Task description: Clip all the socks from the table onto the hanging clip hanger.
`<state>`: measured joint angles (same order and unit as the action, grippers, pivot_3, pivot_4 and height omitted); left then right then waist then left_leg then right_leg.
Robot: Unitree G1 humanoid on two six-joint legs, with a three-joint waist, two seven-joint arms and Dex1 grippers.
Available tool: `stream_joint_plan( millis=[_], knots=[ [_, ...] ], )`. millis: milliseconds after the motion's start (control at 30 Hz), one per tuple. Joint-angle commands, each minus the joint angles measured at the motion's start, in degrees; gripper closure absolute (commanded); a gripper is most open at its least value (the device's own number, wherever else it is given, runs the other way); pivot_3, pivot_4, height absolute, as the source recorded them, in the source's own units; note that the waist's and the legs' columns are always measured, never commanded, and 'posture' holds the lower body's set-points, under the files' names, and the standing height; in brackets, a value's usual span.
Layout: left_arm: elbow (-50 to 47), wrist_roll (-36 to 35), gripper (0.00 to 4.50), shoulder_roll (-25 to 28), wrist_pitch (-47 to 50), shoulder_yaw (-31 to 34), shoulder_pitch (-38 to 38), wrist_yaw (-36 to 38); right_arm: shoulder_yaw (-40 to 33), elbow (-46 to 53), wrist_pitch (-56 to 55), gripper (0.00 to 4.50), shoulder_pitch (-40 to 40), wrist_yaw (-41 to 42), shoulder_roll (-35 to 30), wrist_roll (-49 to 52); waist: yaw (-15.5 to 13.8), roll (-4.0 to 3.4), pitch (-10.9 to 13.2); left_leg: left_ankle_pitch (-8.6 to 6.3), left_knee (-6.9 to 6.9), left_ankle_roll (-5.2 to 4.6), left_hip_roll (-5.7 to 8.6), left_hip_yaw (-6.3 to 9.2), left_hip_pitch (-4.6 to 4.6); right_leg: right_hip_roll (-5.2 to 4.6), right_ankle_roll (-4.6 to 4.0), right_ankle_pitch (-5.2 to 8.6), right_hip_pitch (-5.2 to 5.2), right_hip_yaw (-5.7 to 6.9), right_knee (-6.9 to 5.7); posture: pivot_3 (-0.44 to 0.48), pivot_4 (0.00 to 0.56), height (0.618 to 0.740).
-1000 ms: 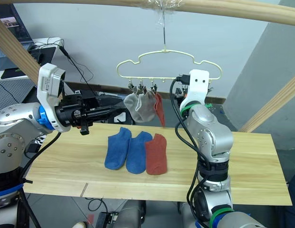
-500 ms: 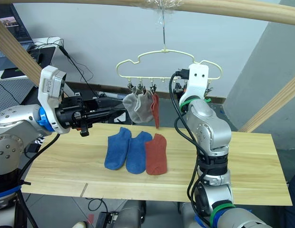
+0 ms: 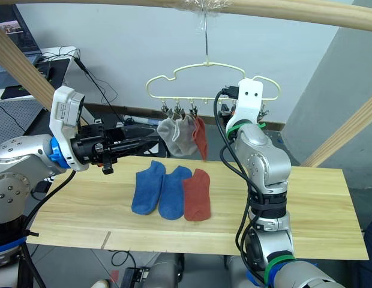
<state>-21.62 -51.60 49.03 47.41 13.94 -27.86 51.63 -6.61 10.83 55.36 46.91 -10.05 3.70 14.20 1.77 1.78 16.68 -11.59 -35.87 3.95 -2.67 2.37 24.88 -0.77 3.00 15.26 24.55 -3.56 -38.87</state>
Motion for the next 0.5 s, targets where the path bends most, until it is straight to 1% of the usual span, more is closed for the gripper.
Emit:
stream_joint_plan(
  millis=[33,333,433,467,500],
  knots=[
    [-1.67,-0.92,2.76,1.00,0.05,1.74,-0.12,-0.60,0.10,0.85,-1.16,2.63,1.87,0.36,0.60,0.18,0.01,-0.01,0.02,0.00,0.02,0.00,0.00,0.00,0.00,0.00,0.02,0.02,0.02,0.00,0.00,0.090,0.299,0.740],
    [-1.80,-0.90,2.76,0.87,0.30,1.76,-0.09,-1.29,0.17,0.09,-1.27,2.63,2.45,0.63,0.66,0.02,-0.03,-0.02,0.04,0.00,0.08,0.00,-0.01,-0.02,0.07,0.00,-0.01,0.05,0.12,-0.01,0.00,0.093,0.293,0.740],
    [-1.76,-0.79,2.76,0.89,0.34,1.74,-0.07,-1.36,0.37,0.10,-1.15,3.19,2.49,0.50,0.48,-0.29,-0.02,-0.02,0.04,0.00,0.09,0.00,-0.01,-0.02,0.08,0.01,-0.02,0.05,0.14,-0.01,0.00,0.093,0.292,0.740],
    [-1.77,-0.77,2.76,0.88,0.44,1.73,-0.08,-1.56,0.43,0.12,-1.09,3.58,2.50,0.41,0.41,-0.42,-0.02,-0.02,0.04,0.00,0.10,0.00,-0.01,-0.02,0.08,0.00,-0.01,0.05,0.14,-0.01,0.00,0.093,0.292,0.740],
    [-1.79,-0.77,2.76,0.82,0.58,1.68,-0.13,-1.83,0.47,0.15,-1.02,3.80,2.50,0.31,0.34,-0.54,-0.02,-0.02,0.04,0.00,0.10,0.00,-0.01,-0.02,0.08,0.01,-0.01,0.05,0.14,-0.01,0.00,0.093,0.292,0.740]
  ],
)
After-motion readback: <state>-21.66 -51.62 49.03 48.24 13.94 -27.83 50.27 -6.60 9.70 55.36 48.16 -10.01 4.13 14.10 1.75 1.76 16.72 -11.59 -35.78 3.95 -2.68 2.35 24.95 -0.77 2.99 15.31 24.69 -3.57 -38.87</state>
